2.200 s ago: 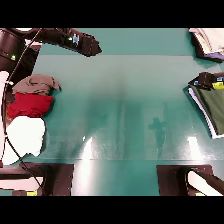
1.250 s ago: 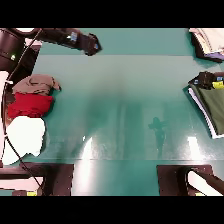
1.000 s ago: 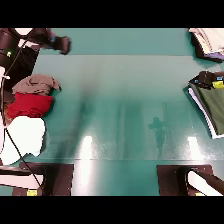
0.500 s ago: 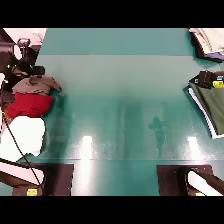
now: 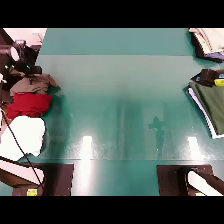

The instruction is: Fold the shirts.

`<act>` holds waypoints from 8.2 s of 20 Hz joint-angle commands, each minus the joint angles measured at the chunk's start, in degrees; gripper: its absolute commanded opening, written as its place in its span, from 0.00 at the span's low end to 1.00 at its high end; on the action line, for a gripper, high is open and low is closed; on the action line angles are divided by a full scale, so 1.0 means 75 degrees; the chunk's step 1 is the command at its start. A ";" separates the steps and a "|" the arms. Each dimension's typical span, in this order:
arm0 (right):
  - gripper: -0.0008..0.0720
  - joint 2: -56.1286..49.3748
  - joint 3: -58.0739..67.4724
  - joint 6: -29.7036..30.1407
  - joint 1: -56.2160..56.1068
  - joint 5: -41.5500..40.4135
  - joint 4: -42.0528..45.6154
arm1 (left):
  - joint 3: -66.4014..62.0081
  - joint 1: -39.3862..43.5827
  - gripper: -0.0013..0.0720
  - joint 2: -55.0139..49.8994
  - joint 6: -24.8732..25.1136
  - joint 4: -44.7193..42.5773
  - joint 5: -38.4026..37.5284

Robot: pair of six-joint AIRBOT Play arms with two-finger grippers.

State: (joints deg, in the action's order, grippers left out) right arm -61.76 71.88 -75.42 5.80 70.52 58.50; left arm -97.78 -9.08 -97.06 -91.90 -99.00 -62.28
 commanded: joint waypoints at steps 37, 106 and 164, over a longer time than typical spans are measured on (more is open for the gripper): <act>0.04 -0.0044 0.3019 0.0003 0.0399 0.0358 0.0009 | 0.3599 0.5505 0.86 0.1274 0.1696 0.5770 -0.0469; 0.03 0.1533 0.1664 0.0111 -0.1139 -0.0595 0.1026 | 0.0796 0.3593 0.05 0.4867 0.1556 0.2363 -0.0982; 0.04 0.1539 -0.3209 -0.0230 -0.1139 -0.1550 0.0950 | 0.7563 0.1784 0.05 0.3879 0.1973 0.5703 0.1472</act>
State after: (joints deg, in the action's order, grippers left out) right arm -50.26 47.48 -77.14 -2.76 58.96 65.65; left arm -40.62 4.27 -67.96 -76.93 -57.80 -50.74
